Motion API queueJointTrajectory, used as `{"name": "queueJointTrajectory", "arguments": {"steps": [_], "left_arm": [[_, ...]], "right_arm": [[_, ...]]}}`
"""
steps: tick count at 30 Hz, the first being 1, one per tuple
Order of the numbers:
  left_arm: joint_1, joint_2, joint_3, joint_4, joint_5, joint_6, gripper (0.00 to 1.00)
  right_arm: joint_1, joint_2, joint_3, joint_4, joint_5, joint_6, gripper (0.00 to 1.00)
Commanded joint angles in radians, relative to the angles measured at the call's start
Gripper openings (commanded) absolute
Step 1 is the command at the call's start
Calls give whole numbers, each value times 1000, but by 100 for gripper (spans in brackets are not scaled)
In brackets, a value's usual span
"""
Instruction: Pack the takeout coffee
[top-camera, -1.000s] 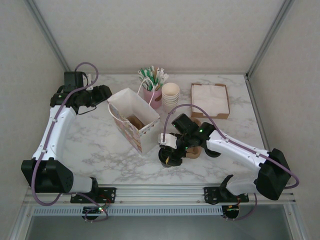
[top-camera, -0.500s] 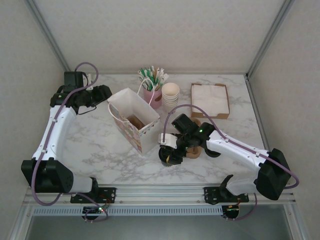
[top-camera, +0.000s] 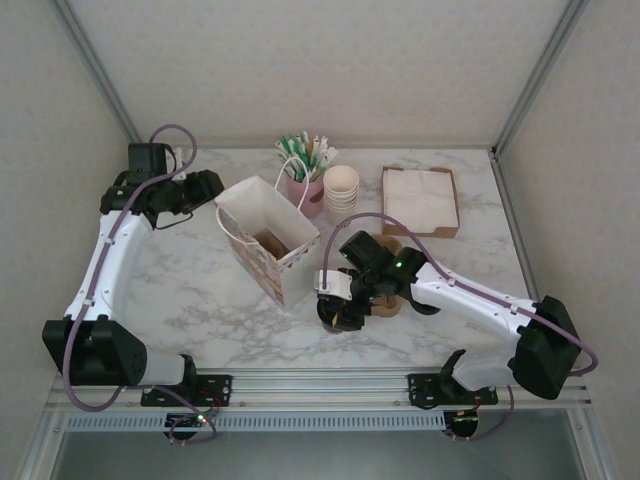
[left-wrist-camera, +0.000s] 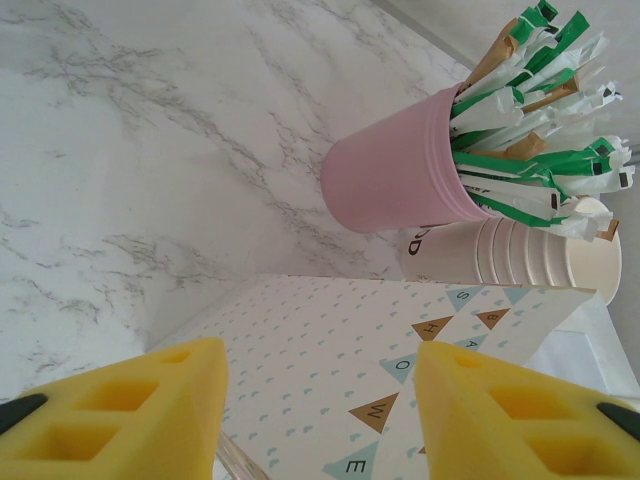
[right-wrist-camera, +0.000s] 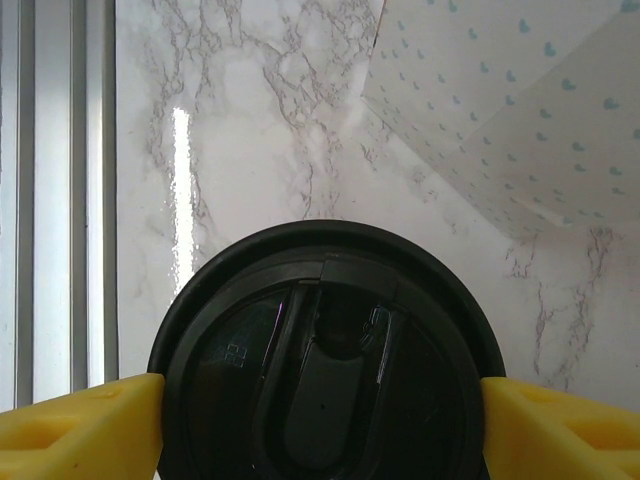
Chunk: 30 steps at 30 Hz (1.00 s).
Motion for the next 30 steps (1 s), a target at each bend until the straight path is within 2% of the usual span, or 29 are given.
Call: {"name": "queueJointTrajectory", "arguments": {"steps": [1,10,12,14,20,25,30], "left_arm": [[-8,12,-8,-22,3,15,52],[-7,12,-6,-26,-9,15,53],[-6,11,-3,-27,-10,17,53],[-7,9,-3,-28,-16,18,53],[-7,0,22,-47,-73,28,54],[-3,-7,38,-30,-152,-23,55],[27,26,75,-19,-167,-111,55]], "right_arm": [[19,23,-23,-17,35,-1,78],[47,32,-37,-19,88,2,78],[53,33,-36,-18,98,8,69],[54,31,-29,-23,108,16,66],[69,-25,-14,-19,120,33,65],[72,-101,0,-19,107,66,65],[72,-187,12,-2,120,121,65]]}}
